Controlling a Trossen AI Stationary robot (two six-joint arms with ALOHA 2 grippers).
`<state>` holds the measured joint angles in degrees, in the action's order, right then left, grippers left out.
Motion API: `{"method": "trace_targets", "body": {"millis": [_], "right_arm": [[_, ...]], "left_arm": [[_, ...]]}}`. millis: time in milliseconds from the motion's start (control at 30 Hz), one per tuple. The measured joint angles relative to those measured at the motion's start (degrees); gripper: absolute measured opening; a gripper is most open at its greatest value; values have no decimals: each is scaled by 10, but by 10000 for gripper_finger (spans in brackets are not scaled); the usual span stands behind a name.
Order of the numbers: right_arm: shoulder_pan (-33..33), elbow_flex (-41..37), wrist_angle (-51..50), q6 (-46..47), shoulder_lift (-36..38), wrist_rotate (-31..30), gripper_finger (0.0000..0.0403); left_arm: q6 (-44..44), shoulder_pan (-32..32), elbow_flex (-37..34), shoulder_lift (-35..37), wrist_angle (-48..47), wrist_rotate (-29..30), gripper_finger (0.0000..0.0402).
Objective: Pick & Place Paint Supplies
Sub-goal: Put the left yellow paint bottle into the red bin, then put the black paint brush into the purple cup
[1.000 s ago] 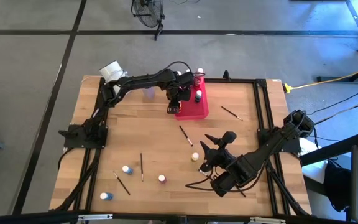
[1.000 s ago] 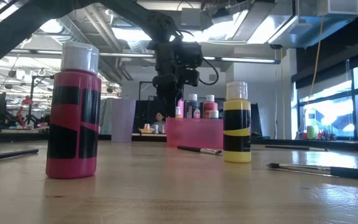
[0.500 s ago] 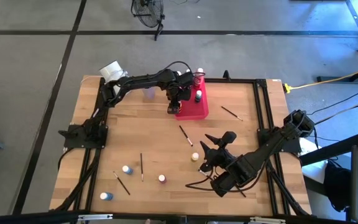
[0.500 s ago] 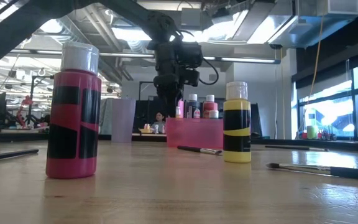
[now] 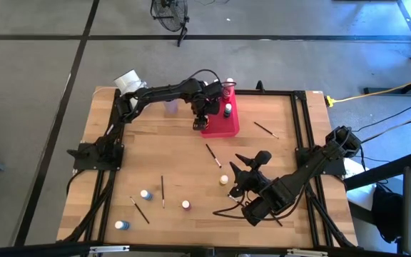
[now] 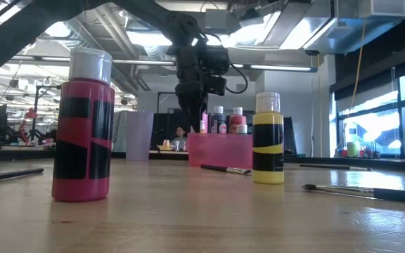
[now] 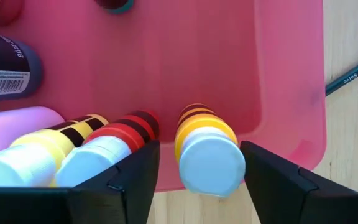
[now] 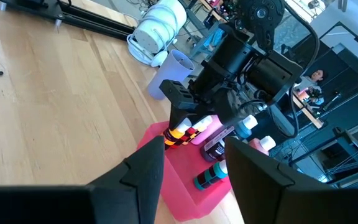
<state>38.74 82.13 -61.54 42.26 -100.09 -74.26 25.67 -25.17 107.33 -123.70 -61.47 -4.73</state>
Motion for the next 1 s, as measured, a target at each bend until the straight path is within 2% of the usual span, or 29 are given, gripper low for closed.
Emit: {"method": "trace_targets", "body": {"millis": [667, 900, 1000], "right_arm": [[0, 0, -24, 22, 0, 10, 171], [3, 0, -40, 34, 0, 20, 171], [12, 0, -58, 34, 0, 39, 171]], "left_arm": [[-30, 14, 94, 2, -105, 2, 217], [-43, 40, 140, 3, -185, -2, 217], [-38, 63, 153, 3, -228, -26, 217]]}}
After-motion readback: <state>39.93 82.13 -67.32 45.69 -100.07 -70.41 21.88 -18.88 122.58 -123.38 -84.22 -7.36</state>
